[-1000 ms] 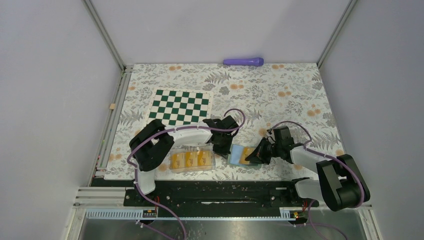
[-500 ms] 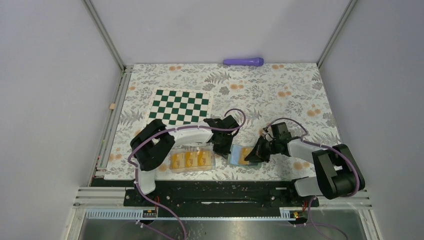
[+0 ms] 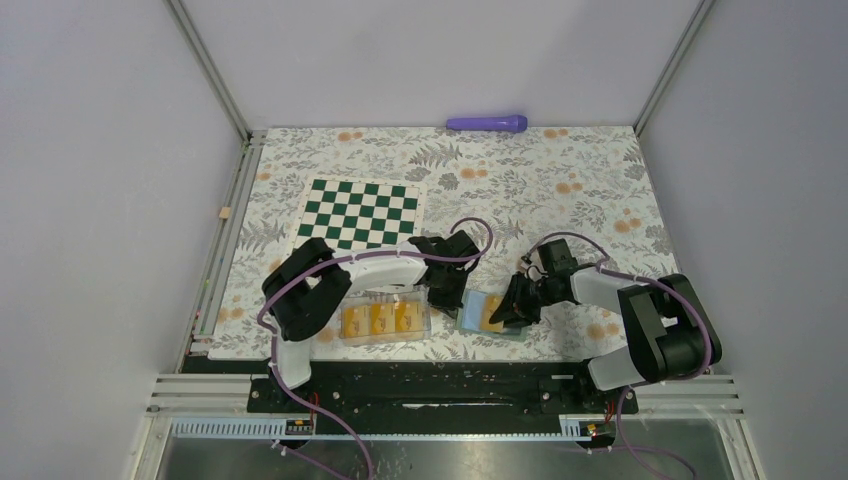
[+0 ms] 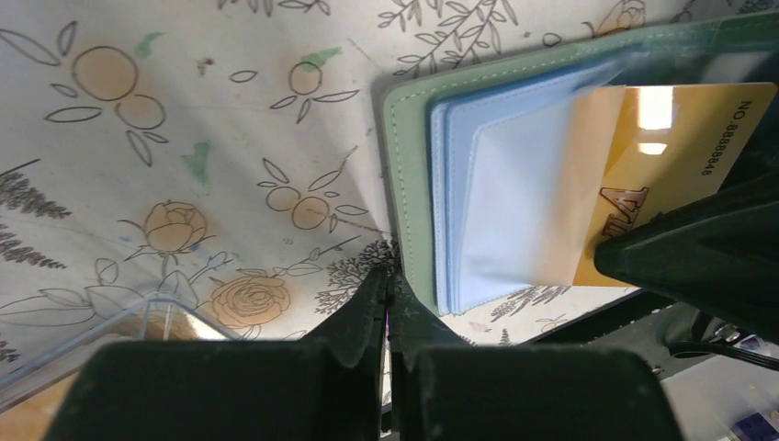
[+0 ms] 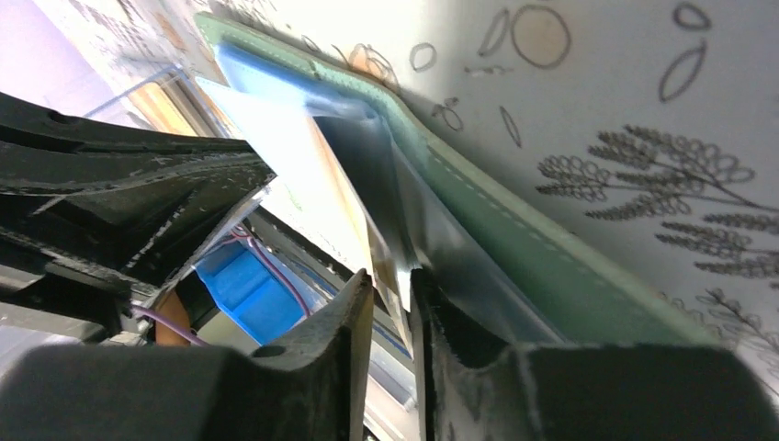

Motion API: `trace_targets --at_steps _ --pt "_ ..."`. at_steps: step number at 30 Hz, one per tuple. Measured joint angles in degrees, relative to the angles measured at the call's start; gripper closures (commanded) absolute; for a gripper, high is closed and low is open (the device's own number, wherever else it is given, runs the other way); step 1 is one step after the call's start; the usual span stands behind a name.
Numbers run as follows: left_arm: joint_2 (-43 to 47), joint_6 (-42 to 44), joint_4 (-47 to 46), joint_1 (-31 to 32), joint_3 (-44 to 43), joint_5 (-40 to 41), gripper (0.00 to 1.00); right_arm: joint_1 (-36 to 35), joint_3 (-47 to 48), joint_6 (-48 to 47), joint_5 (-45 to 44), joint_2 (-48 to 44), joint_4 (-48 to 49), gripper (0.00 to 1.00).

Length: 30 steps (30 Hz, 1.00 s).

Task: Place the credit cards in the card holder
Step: Insert the credit card into the card holder.

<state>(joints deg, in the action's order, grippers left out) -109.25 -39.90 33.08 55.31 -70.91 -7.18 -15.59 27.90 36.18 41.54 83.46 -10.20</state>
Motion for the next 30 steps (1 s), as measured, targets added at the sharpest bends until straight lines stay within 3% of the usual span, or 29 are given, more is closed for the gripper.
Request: trace_targets --at_steps 12,21,30 --pt "-0.8 0.0 -1.5 0.5 -0.5 -1.9 1.00 -0.2 5.0 -5.1 -4.4 -1.2 -9.7 0.45" --pt "-2.1 0.1 -1.0 0.6 -2.2 -2.8 1.00 -1.0 7.4 -8.4 -7.7 -1.2 -14.0 0.40" --pt "-2.7 0.2 -0.7 0.8 -3.1 -3.2 1.00 -5.6 10.4 -10.1 -9.8 2.0 -16.2 0.41"
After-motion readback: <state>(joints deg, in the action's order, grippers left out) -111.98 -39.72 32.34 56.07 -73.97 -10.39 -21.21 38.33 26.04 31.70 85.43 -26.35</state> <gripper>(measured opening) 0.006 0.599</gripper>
